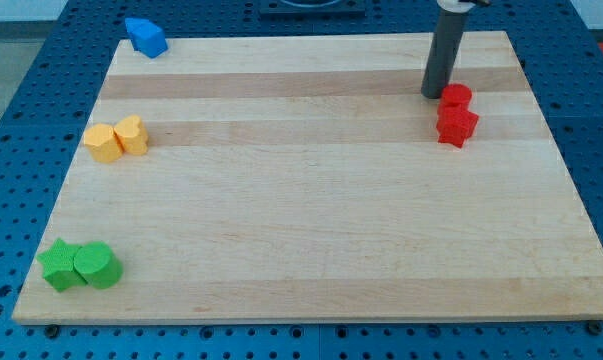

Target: Push the red circle into the red star

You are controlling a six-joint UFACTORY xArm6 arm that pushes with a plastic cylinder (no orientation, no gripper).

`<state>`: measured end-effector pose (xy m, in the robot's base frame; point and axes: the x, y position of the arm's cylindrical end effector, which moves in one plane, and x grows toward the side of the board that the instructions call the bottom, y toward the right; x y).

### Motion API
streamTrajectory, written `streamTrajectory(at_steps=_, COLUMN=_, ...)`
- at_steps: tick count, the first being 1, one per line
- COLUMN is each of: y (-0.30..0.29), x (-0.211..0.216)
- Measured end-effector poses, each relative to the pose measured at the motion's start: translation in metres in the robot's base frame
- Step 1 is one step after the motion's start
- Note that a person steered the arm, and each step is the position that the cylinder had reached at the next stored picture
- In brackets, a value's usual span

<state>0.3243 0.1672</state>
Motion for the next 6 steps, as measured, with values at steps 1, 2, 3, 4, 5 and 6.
streamTrajectory(at_steps=1, y=0.012, x=0.006)
streamTrajectory(at_steps=2, y=0.016, x=0.006)
streamTrajectory(at_steps=3, y=0.017, x=0.01)
streamTrajectory(at_steps=4, y=0.017, x=0.017)
streamTrajectory(at_steps=5, y=0.017, x=0.018)
streamTrajectory(at_steps=6, y=0.019, x=0.02)
